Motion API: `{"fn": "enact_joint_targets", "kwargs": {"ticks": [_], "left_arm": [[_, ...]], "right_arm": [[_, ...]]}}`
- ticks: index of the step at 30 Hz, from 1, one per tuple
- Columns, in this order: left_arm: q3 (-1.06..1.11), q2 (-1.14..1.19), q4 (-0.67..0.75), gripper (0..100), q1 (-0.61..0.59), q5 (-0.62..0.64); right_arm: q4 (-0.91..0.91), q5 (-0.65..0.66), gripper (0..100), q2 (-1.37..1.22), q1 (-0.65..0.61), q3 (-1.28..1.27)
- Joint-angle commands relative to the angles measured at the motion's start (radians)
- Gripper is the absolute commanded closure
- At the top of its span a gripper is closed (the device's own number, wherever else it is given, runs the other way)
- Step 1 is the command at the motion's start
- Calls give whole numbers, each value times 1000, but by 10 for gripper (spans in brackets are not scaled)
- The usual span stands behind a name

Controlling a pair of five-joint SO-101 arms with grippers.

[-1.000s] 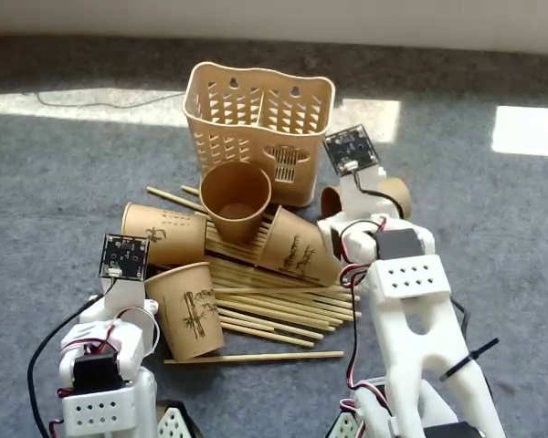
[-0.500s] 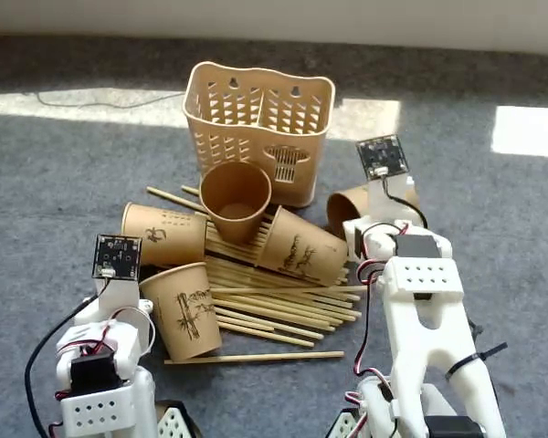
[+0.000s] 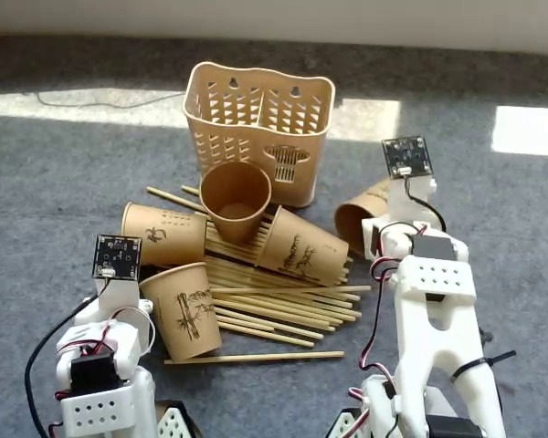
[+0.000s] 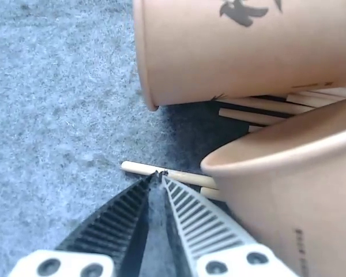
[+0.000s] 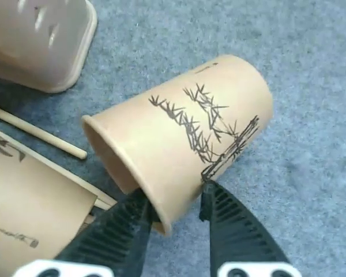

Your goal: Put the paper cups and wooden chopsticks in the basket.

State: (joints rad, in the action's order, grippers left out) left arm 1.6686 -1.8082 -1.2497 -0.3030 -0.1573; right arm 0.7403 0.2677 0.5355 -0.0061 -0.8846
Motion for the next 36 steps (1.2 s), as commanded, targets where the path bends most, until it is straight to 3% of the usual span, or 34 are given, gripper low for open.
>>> {"fn": "enact_joint_targets", "kwargs": {"ticks": [1, 9, 25, 36], "left_arm": [[-4, -7, 17, 976, -13, -2], [-4, -7, 17, 976, -13, -2], [-4, -7, 17, 976, -15, -2], [-2, -7, 17, 976, -15, -2]], "right_arm": [[-7, -48, 920, 16, 28, 5], [2, -71, 993, 18, 44, 15], [397, -155, 992, 128, 36, 254], [622, -155, 992, -156, 42, 475]]}}
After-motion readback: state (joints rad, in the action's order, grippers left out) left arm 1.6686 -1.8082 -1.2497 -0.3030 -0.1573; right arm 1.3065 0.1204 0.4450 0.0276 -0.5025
